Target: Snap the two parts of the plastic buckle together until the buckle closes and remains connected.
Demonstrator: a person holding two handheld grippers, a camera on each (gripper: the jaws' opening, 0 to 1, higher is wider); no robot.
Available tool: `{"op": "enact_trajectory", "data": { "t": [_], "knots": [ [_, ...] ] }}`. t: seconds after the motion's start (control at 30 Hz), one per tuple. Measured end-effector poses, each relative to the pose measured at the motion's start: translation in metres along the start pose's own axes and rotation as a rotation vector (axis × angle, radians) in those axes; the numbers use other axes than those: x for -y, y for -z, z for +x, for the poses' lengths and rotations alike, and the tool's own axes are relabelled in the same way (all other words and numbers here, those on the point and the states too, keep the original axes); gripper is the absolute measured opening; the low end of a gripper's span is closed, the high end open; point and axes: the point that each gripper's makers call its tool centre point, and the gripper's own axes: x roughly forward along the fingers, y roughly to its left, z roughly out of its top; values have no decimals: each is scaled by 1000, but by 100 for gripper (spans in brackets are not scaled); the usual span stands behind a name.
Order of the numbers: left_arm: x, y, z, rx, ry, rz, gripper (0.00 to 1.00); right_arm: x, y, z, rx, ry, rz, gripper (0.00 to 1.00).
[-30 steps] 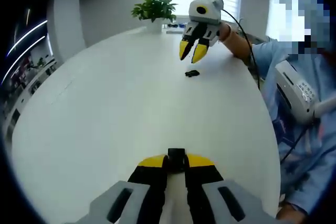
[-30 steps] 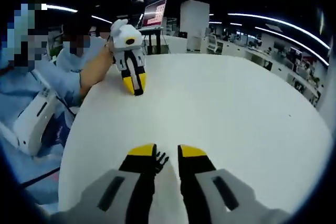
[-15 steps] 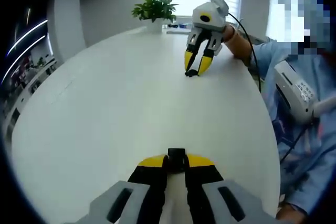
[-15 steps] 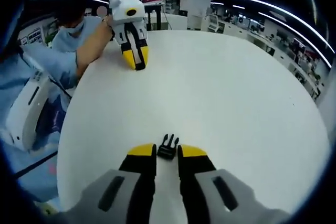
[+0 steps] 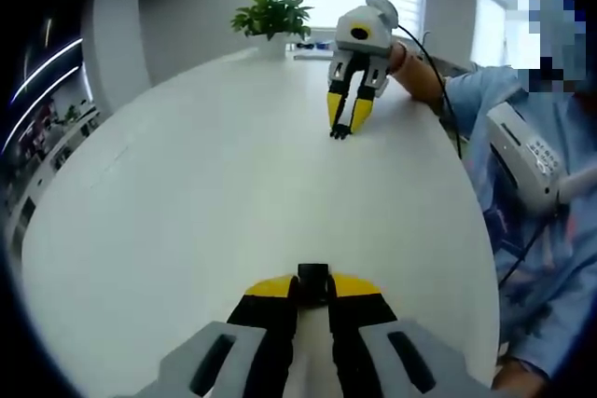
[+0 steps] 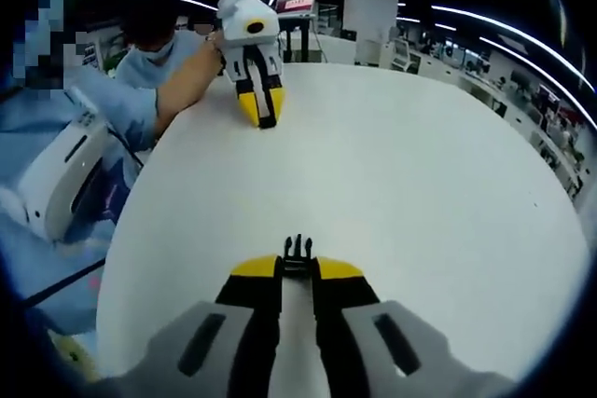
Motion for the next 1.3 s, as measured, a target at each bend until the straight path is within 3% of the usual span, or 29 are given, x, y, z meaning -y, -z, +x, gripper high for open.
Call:
{"op": "enact_trajectory", "data": {
  "t": [0.8, 1.3],
  "knots": [
    [11, -13, 8, 15, 19, 75, 12, -20, -7, 1, 5, -62, -46, 13],
    [17, -26, 23, -2, 47, 87, 12, -20, -7, 2, -43, -47, -35, 13]
  ]
}}
